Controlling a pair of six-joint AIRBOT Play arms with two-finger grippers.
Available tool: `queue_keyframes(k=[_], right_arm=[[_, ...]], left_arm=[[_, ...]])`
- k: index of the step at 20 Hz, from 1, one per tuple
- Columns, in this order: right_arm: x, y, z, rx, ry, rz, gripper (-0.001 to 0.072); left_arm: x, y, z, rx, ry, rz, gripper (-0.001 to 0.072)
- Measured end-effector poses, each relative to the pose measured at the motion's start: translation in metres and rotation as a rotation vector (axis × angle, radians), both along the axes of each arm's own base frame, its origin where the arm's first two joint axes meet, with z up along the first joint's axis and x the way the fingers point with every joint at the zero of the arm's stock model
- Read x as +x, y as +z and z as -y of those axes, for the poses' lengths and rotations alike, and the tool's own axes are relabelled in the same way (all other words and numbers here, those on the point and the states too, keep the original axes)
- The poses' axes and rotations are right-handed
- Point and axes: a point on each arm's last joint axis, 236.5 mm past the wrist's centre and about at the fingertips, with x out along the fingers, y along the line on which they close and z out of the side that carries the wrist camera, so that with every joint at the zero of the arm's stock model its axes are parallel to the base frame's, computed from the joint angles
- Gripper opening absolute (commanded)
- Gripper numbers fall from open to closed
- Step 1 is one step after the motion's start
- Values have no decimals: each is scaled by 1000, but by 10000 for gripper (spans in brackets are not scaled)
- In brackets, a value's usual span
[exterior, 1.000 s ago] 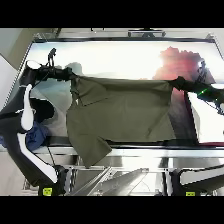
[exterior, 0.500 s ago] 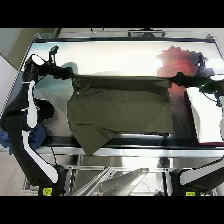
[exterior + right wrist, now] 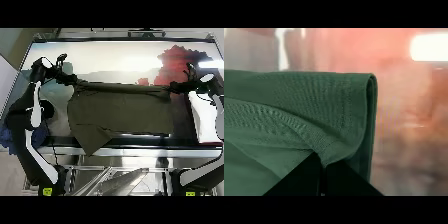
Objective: Fold the shirts.
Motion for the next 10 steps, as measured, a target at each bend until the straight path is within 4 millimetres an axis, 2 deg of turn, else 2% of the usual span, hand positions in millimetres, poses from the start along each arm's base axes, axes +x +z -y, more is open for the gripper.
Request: queue_keyframes(k=[4, 9, 10], right_arm=[[1, -15, -4, -25, 5, -17, 16], [6, -19, -3, -39, -7, -4, 25], [7, -19, -3, -40, -8, -2, 186]], left_arm=[[-4, -15, 0, 36, -14, -30, 21], [-14, -22, -4, 67, -31, -74, 23], [-16, -22, -5, 69, -35, -84, 63]])
